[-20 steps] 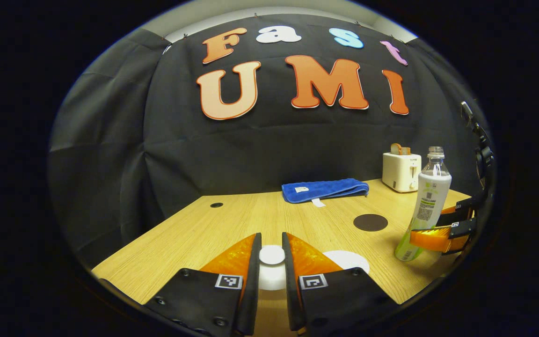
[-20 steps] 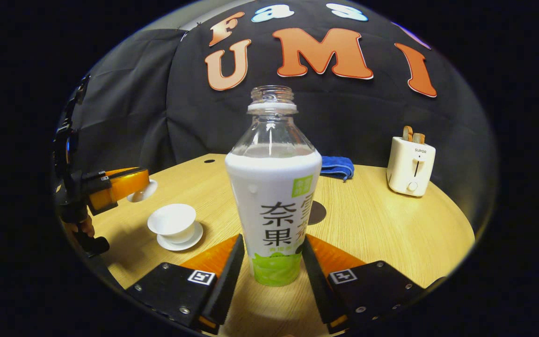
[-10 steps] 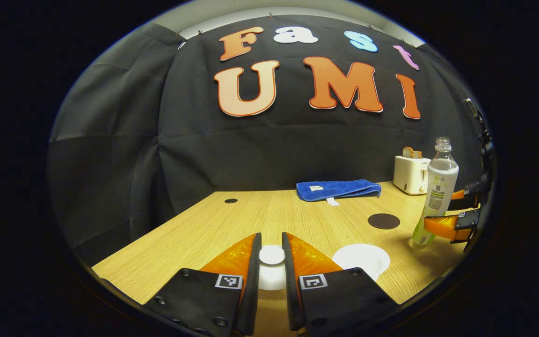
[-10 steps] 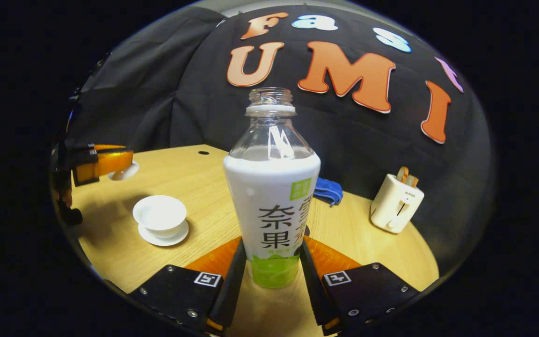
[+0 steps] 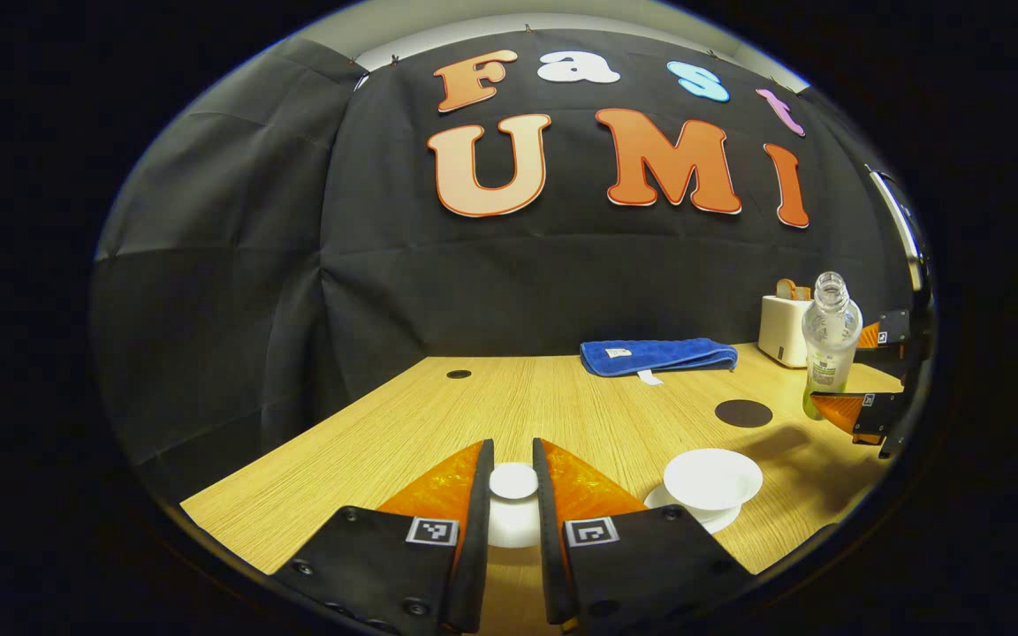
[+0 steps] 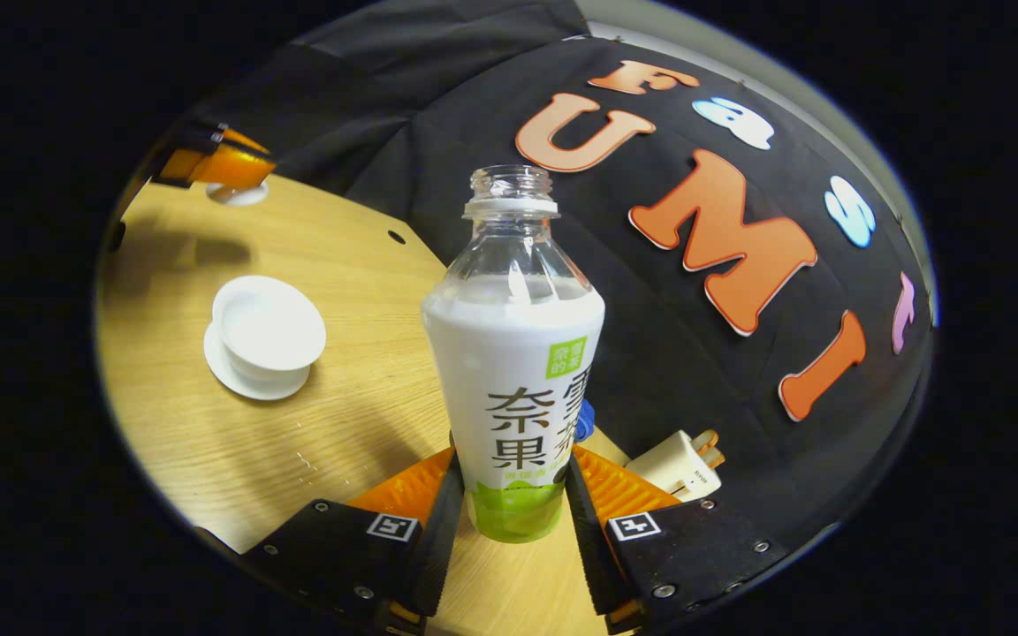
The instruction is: Open the teacup lid with one hand, grasp the water bottle and pour water into the teacup with the other hand; after pouring, place the water bottle on the coaster and then close the teacup lid.
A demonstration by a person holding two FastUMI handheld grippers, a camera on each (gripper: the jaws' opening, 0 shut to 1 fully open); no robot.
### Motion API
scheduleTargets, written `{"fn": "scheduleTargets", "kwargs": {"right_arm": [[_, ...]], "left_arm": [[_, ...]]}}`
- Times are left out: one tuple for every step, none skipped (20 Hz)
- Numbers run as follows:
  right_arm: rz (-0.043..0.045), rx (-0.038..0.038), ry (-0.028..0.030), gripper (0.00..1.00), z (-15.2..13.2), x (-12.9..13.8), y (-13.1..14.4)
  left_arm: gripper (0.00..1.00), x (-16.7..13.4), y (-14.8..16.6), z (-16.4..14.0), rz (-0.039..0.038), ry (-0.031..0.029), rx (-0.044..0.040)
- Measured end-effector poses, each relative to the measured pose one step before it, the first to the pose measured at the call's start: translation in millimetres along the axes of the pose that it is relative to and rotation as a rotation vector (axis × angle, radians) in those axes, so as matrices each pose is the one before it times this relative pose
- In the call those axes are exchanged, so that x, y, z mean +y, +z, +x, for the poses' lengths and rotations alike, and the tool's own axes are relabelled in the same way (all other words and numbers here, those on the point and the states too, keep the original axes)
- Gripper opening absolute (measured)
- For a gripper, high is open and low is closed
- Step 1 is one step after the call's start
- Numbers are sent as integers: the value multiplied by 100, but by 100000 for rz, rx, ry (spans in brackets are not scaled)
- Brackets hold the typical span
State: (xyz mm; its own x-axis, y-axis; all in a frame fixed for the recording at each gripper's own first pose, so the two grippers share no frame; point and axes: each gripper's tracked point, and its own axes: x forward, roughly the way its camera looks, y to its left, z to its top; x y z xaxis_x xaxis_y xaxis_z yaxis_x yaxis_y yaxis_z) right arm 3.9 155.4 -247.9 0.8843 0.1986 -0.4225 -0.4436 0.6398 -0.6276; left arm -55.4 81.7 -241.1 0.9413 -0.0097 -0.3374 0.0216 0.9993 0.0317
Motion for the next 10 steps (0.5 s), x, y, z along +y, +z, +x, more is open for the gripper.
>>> {"fn": "scheduleTargets", "kwargs": {"right_arm": [[-4594, -213, -849, 64, 52, 50, 101], [-4712, 2, -836, 64, 20, 98, 62], [-4041, -336, -644, 64, 68, 101, 50], [-3874, -44, -681, 64, 99, 5, 37], [-3570, -80, -628, 64, -57, 30, -46], [-3770, -425, -753, 64, 15, -56, 6], [-3898, -605, -1022, 64, -31, -35, 227], [-3820, -433, -1122, 64, -43, -50, 155], [-3266, -455, -843, 64, -10, -39, 183], [-2606, -614, -507, 64, 157, -107, 384]], "left_arm": [[30, 223, -170, -55, 58, 306, -94], [30, 170, 12, -141, -55, 255, 35], [30, -47, -191, -74, -202, -166, 156], [30, 55, -99, -116, -189, 6, 127], [30, 65, -171, 43, -267, -180, 278], [30, 103, -60, 74, -53, 278, 111], [28, 126, -147, -94, -182, 96, 103], [30, 175, -103, -42, 31, 351, 46], [28, 152, -60, -9, 15, 43, 123], [30, 46, -11, -84, -4, 123, 140]]}}
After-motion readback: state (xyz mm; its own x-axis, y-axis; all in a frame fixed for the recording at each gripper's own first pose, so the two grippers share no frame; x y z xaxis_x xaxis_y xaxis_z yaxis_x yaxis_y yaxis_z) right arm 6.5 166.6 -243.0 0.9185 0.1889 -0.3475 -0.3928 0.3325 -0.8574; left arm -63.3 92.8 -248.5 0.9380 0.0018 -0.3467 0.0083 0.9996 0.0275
